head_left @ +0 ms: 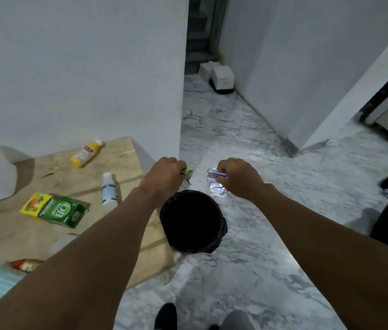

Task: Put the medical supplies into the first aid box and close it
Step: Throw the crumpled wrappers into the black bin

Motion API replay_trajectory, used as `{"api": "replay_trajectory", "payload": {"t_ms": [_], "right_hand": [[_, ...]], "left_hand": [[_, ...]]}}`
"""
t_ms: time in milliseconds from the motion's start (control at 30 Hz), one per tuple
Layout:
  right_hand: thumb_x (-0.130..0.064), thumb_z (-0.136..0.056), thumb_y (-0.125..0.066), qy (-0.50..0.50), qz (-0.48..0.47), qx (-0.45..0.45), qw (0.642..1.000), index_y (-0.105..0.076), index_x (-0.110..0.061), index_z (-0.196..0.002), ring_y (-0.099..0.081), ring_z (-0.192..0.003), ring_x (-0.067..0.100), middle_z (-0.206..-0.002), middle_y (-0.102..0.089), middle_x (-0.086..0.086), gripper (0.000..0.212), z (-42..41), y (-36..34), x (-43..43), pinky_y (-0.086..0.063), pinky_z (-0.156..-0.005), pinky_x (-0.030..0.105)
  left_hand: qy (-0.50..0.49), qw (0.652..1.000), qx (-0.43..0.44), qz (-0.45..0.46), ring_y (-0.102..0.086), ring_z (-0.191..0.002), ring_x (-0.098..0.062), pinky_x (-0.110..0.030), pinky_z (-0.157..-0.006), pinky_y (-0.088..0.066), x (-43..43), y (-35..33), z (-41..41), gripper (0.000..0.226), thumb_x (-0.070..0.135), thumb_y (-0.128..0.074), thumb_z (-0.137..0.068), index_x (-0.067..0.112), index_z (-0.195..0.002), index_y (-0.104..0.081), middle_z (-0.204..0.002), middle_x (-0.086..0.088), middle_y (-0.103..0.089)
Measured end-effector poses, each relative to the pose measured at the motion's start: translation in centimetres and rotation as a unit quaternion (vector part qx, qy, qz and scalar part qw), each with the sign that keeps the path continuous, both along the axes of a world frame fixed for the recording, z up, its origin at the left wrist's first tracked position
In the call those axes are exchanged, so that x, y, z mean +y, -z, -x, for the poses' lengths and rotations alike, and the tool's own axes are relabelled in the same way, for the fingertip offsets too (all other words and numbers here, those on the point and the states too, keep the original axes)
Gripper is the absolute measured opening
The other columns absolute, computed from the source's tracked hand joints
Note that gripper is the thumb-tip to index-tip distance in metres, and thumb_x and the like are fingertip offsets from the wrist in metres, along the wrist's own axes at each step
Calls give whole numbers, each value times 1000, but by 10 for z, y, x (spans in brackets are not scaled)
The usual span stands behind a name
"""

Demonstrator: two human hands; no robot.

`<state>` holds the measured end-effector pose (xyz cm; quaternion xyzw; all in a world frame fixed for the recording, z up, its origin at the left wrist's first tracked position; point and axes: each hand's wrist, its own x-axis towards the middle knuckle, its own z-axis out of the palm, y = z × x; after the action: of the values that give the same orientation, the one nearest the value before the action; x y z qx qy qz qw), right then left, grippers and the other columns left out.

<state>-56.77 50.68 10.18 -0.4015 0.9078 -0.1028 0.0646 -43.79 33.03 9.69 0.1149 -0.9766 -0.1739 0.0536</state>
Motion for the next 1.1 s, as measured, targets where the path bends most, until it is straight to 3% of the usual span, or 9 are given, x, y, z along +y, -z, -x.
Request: {"api": "replay_trajectory", "payload": {"t_ms": [167,333,500,767,967,1100], "right_hand": [[-22,-88,-64,-124,-81,-91,985,-66,-6,-103,-58,-96,36,-101,-64,16,22,113,74,-28,-48,-81,40],[-25,-91,-62,-138,-77,-100,982,-66,-10,-104,-57,-102,33,-104,-63,12,20,105,94,-20,-49,-85,41],[-20,-92,-59,-170,-122,-129,969,-65,-9,-102,-57,-99,32,-104,-62,11,16,149,187,-18,-49,-80,38],[-22,-92,-58,-197,-147,-168,955,-61,-7,-98,-56,-96,36,-100,-58,14,16,175,375,-36,-50,-78,43],[-10,-95,-55,-216,-151,-189,946,-61,-1,-99,-52,-94,39,-98,-56,19,12,171,489,-42,-48,-78,50],[-13,-99,-51,-224,-186,-209,933,-60,-2,-109,-51,-104,37,-110,-56,17,17,164,537,-50,-46,-87,48]], "left_hand": [[-108,990,-74,-43,-56,-97,-33,-41,-75,-47,16,71,80,21,21,-53,-95,6,-103,-65,-100,-14,-64],[-132,986,-101,-8,-57,-104,-31,-44,-80,-52,27,85,74,23,23,-52,-94,14,-111,-65,-104,-9,-64],[-188,968,-162,-42,-59,-100,-29,-43,-77,-53,52,177,109,23,12,-58,-89,15,-111,-64,-103,-7,-63],[-185,951,-240,-59,-57,-102,-29,-41,-78,-50,35,365,137,27,8,-59,-87,13,-114,-62,-105,-9,-63],[-172,954,-237,-58,-63,-69,-37,-41,-52,-53,27,479,129,20,-1,-77,-68,7,-83,-68,-74,-13,-62],[-168,954,-238,-72,-63,-81,-37,-40,-59,-50,23,523,121,25,-1,-74,-75,6,-98,-69,-85,-15,-64]]}}
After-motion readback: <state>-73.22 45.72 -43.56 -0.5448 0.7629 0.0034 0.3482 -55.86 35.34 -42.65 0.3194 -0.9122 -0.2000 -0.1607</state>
